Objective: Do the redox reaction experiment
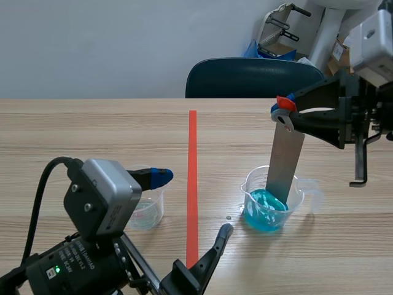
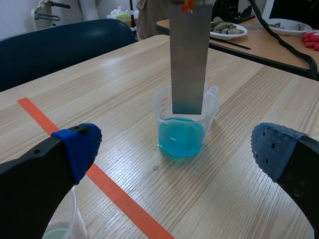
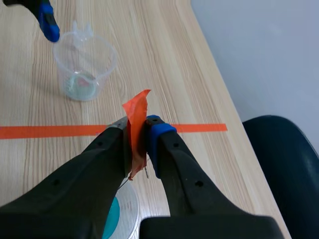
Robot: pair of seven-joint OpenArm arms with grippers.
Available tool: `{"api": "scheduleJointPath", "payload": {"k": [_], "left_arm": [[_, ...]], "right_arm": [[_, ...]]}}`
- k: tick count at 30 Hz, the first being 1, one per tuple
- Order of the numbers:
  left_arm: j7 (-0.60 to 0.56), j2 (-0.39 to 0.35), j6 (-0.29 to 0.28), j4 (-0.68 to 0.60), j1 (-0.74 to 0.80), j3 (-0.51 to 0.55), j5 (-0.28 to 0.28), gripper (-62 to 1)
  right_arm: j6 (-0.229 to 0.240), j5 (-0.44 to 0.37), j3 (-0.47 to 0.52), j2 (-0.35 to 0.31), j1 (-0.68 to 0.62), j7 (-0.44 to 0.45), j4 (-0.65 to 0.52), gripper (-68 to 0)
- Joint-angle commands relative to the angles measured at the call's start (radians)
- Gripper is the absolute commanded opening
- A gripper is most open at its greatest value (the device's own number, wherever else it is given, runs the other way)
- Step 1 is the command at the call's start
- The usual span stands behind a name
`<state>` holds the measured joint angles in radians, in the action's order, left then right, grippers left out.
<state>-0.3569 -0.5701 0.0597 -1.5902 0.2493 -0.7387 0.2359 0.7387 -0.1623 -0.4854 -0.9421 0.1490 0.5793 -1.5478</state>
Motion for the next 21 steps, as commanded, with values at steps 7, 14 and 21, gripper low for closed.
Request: {"api": "scheduleJointPath", "payload": {"k": [7, 14, 21], "left_arm": [[-0.021, 0.010, 0.001, -0.013, 0.002, 0.003, 0.006, 1.4], [-0.021, 0.010, 0.001, -0.013, 0.003, 0.003, 0.006, 1.4], [-0.021, 0.010, 0.000, -0.013, 0.003, 0.003, 0.006, 1.4]], "right_arm": [[0.007, -0.073, 0.016, -0.097, 0.012, 0.039, -0.088, -66.9], [0.007, -0.078, 0.016, -0.153, 0.012, 0.099, -0.138, -66.9], [0.007, -0.079, 0.016, -0.197, 0.013, 0.158, -0.167, -66.9]]}}
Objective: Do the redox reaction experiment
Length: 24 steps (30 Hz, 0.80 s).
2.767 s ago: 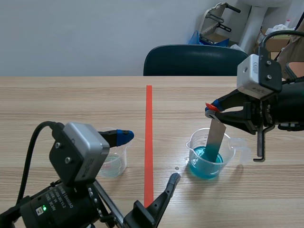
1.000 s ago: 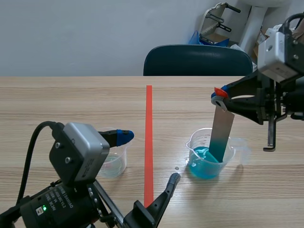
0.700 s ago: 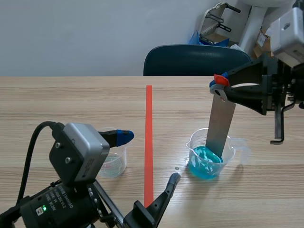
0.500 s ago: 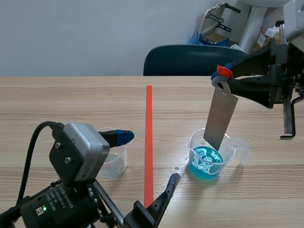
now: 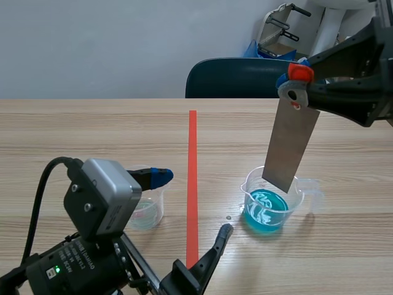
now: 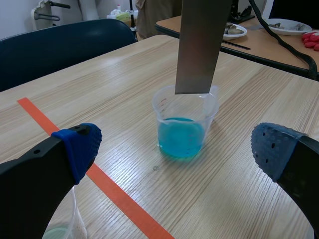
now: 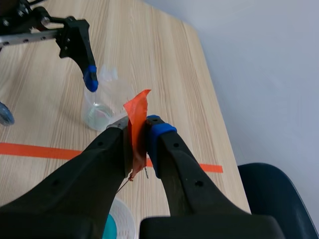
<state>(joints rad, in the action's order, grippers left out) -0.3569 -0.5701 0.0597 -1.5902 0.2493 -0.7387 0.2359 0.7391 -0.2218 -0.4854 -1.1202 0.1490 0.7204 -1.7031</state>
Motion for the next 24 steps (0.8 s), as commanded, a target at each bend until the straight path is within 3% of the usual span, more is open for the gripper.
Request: {"api": "scheduleJointPath", "payload": {"k": [1, 8, 24], "left_arm": [[-0.021, 0.010, 0.000, -0.013, 0.003, 0.003, 0.006, 1.4], [-0.021, 0.010, 0.000, -0.013, 0.003, 0.003, 0.006, 1.4], [-0.021, 0.010, 0.001, -0.013, 0.003, 0.003, 0.006, 1.4]], "right_arm": [[0.006, -0.019, 0.016, -0.024, 0.013, 0.024, -0.016, -66.9], [0.006, -0.041, 0.016, -0.057, 0.015, 0.061, -0.029, -66.9], [0.006, -0.056, 0.016, -0.057, 0.020, 0.072, -0.029, -66.9]]}}
